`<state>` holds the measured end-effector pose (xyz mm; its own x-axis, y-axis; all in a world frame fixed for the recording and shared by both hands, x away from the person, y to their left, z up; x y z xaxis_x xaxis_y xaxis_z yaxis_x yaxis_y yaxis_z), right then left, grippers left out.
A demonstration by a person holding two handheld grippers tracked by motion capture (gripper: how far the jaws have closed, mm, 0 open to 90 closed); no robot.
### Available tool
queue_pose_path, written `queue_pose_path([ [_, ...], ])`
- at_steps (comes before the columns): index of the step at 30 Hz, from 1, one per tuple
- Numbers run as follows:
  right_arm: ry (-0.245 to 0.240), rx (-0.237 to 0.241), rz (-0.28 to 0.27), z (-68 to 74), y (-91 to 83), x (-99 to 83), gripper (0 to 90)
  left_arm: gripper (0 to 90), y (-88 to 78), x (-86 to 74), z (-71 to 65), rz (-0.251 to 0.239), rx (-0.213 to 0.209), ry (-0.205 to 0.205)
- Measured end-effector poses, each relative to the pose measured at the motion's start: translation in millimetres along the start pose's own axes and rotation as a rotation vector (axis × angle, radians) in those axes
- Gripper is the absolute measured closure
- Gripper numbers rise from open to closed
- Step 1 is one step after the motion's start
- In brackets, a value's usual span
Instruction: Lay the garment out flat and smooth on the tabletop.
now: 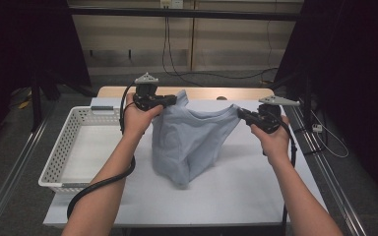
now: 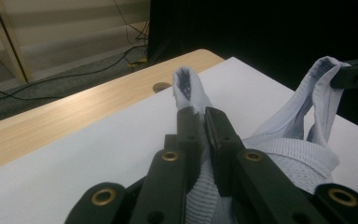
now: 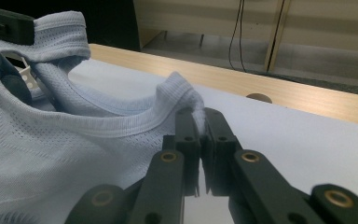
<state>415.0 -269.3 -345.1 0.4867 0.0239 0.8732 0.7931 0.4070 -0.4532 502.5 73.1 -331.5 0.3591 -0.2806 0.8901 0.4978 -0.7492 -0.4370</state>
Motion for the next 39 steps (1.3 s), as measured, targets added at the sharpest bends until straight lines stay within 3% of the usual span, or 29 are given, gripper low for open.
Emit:
queue_pose_path([
  [12,-0.017,0.013,0.021,0.8,8.7,6.1,86.3,85.6,-4.8,3.7,8.4,-0.004,0.017,-0.004],
  [14,-0.029,0.0,0.028,-1.0,15.8,14.7,86.5,85.6,-4.1,9.1,14.6,-0.011,0.033,-0.008],
  [16,-0.023,-0.035,0.0,-4.9,26.7,29.4,86.4,85.3,-0.5,14.5,23.1,-0.016,0.064,-0.003],
  [17,-0.011,-0.073,-0.06,-8.1,40.7,45.6,79.3,81.9,4.2,16.0,31.3,-0.002,0.14,-0.006],
  [18,-0.011,-0.073,-0.06,-8.1,40.7,45.6,79.3,75.1,4.2,16.0,31.3,-0.002,0.14,-0.006],
  [19,0.017,-0.138,-0.139,-7.8,53.8,53.5,48.7,63.8,6.7,15.0,33.5,-0.004,0.163,-0.025],
  [20,0.017,-0.138,-0.139,-7.8,53.8,53.5,48.7,63.8,8.9,14.2,33.5,0.015,0.17,-0.039],
  [21,0.04,-0.118,-0.125,-6.1,58.3,53.9,48.4,54.9,10.5,12.7,32.5,0.028,0.158,-0.04],
  [24,-0.001,-0.093,-0.084,1.5,62.4,45.4,35.2,43.6,10.4,7.7,28.5,0.038,0.119,-0.046],
  [26,0.011,-0.068,-0.056,2.7,61.0,34.3,33.9,37.9,8.5,4.8,26.3,0.04,0.108,-0.054],
  [27,0.037,-0.032,-0.05,3.2,56.8,22.7,32.5,34.2,7.5,3.5,25.0,0.038,0.109,-0.056],
  [29,0.036,-0.033,-0.038,3.7,51.6,11.9,29.5,29.8,5.6,1.1,21.4,0.045,0.095,-0.068],
  [39,0.034,-0.001,0.006,3.8,31.8,-29.3,21.7,20.9,8.8,-17.7,-1.5,0.095,0.068,-0.052],
])
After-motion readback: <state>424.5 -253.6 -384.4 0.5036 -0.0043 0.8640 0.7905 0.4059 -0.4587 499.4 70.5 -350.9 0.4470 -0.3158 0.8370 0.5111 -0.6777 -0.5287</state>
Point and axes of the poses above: each handheld gripper's, and its own axes: y roughly forward along the jaws, x roughly out of its top, z roughly to its left, the point moved 1 cm from there along y, roughly forward along the jaws, and after that the axes turned 4 degrees about y, right-handed, at the moved point
